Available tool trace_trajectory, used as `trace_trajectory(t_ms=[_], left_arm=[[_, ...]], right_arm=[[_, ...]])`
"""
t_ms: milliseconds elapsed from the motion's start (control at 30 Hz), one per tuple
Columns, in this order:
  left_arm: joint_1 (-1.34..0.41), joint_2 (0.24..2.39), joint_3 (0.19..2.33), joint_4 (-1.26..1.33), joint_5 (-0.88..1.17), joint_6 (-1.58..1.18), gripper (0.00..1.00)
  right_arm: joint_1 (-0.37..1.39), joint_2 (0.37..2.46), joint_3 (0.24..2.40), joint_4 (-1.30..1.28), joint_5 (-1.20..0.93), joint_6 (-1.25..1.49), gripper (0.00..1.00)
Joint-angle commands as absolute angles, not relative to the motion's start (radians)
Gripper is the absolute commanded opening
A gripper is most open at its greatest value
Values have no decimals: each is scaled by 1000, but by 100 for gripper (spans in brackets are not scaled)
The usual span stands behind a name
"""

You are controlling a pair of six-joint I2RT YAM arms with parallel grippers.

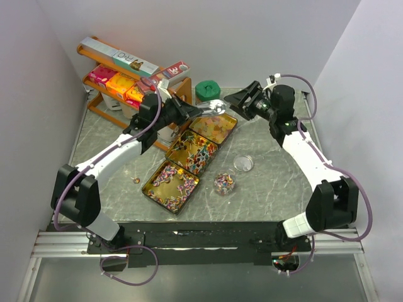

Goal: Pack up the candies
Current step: Adjust the spatula.

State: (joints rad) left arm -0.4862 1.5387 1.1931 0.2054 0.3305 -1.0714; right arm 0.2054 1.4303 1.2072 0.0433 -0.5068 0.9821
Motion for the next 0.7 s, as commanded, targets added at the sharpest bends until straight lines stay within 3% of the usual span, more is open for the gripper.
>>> trace_trajectory(t_ms=[0, 267, 433, 467, 600, 633, 667], left_arm=[[-514, 1557, 1239, 278, 354, -1094, 1], [-531, 1556, 1200, 328, 325, -1161, 1], [-532, 1543, 1192, 345, 298, -1195, 1], [-534, 1539, 1186, 347, 299, -1195, 1], [-535, 1534, 1152, 370, 317, -1225, 1], [-537, 1534, 1144, 376, 324, -1233, 1], [-537, 1531, 1129, 393, 328, -1242, 1]], right_arm=[[222, 1468, 1270, 132, -512, 997, 65], [248, 1488, 1210, 207, -408, 1086, 54], [288, 1503, 1223, 222, -333, 1071, 31], [294, 1502, 1210, 227, -309, 1072, 31], [304, 1497, 1174, 282, -261, 1092, 36], [305, 1500, 1172, 308, -261, 1095, 48], [305, 1503, 1170, 324, -261, 1103, 53]])
